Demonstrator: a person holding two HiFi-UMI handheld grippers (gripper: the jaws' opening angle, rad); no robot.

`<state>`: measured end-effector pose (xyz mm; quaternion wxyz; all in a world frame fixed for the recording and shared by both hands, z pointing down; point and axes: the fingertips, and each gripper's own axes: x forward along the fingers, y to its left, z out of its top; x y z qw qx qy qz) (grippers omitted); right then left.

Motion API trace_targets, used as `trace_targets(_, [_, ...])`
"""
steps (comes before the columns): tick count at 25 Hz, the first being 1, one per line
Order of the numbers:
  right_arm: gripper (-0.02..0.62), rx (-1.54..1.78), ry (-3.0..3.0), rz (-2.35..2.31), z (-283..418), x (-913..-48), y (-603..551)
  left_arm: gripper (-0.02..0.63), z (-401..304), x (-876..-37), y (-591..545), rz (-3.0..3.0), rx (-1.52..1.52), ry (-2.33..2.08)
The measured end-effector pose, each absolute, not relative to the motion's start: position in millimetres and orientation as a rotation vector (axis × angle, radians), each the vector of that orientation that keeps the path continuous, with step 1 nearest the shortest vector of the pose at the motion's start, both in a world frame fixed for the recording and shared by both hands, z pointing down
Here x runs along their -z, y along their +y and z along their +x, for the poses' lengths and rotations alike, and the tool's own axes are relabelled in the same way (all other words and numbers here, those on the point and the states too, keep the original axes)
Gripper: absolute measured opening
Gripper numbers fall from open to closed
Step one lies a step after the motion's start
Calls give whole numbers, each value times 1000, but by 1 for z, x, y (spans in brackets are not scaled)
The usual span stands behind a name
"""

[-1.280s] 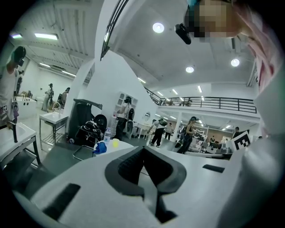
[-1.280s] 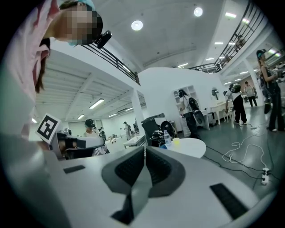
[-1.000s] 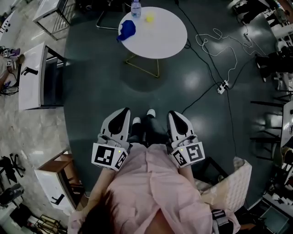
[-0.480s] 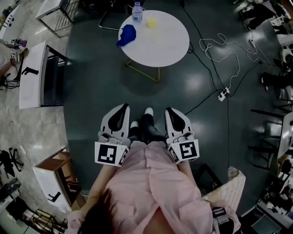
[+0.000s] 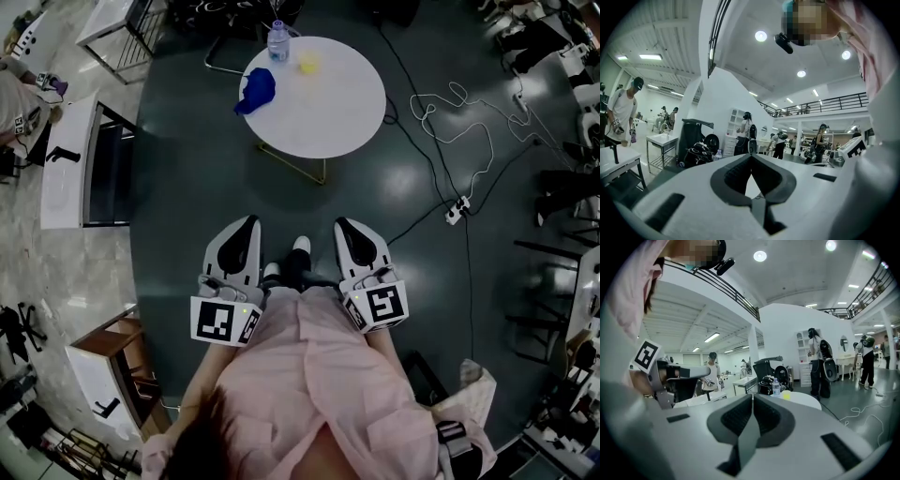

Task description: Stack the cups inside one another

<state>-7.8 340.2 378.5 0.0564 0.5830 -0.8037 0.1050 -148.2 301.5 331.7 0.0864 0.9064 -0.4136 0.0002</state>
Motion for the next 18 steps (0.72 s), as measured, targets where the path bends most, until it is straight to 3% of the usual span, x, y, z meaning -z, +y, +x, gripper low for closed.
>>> trace_targets(18, [34,-267,-2412,1830,44,-371,323,15,-110,-334,277,2670,35,-1232])
